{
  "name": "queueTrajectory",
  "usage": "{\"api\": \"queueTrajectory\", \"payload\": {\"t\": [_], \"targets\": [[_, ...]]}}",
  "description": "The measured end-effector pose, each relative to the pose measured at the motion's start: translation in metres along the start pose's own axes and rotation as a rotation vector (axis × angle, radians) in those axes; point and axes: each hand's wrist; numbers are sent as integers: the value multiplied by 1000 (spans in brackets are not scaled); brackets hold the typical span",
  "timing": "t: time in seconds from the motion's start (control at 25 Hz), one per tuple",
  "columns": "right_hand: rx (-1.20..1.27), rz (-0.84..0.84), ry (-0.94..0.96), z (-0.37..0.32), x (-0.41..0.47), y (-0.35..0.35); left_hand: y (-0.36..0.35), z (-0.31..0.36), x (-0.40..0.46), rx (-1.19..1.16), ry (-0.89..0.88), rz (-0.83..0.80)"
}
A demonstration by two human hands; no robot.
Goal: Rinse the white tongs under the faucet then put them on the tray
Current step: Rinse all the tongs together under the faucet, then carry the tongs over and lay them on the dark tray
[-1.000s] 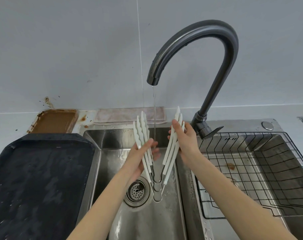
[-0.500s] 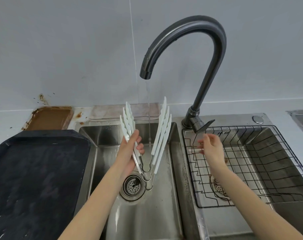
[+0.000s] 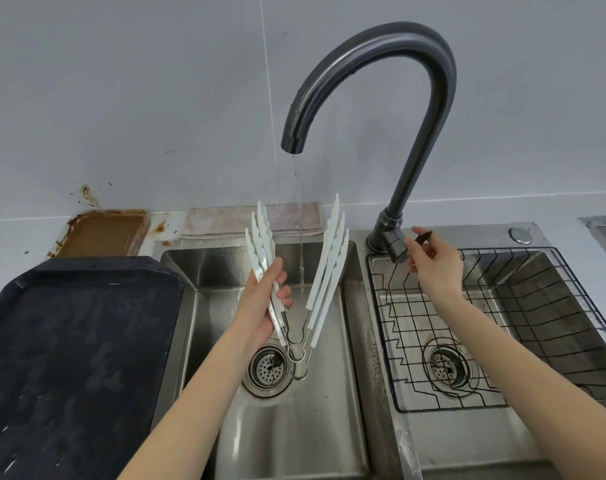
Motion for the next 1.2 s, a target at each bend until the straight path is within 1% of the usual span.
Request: {"api": "queueTrajectory", "payload": {"t": [0.24,0.32,0.36,0.4,0.44,0.52,0.6,0.68,0.8,0.88,0.92,0.96,1.0,1.08,1.12,1.16,1.2], "targets": [[-22,-38,-57,-17,3,2,1,1,-4,-8,3,-3],[94,-19,-147,-19,-13,-1,1,1,-9,-15,-2,-6],[178,-39,-217,-19,-26,-7,2,1,-11,-25,-2,-4],[261,-103,-291,-19,-42,-16,4,1,-14,-38,2,1],[333,-201,-352,-18,-58,-26,5,1,-16,-48,10,5],[393,-416,-426,-19,-88,-45,7,1,-25,-42,7,0],[356,-563,-403,-25,-105,-58,9,2,-32,-10,-12,-15],[319,-627,-311,-34,-112,-61,7,7,-42,27,-34,-50],[385,-605,-159,-44,-120,-55,4,18,-56,61,-128,-147],[381,-550,-132,-41,-125,-52,6,22,-66,151,-172,-196],[370,-543,-168,-34,-127,-52,8,21,-71,196,-150,-198],[364,-558,-253,-25,-130,-52,13,15,-74,220,-103,-174],[365,-593,-384,-13,-133,-54,18,7,-76,229,-15,-117],[376,-665,-657,10,-143,-56,31,-14,-82,242,216,22],[383,-683,-742,18,-148,-55,36,-22,-84,223,306,71],[389,-689,-763,24,-153,-53,40,-28,-87,197,354,93],[374,-683,-729,28,-156,-52,44,-32,-90,175,354,92]]}}
Point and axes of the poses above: each hand's wrist, its own x-axis towards the middle knuckle, its own y-axis out of the back of the hand, z = x × y, and after that the axes turned 7 degrees about -y, right-handed
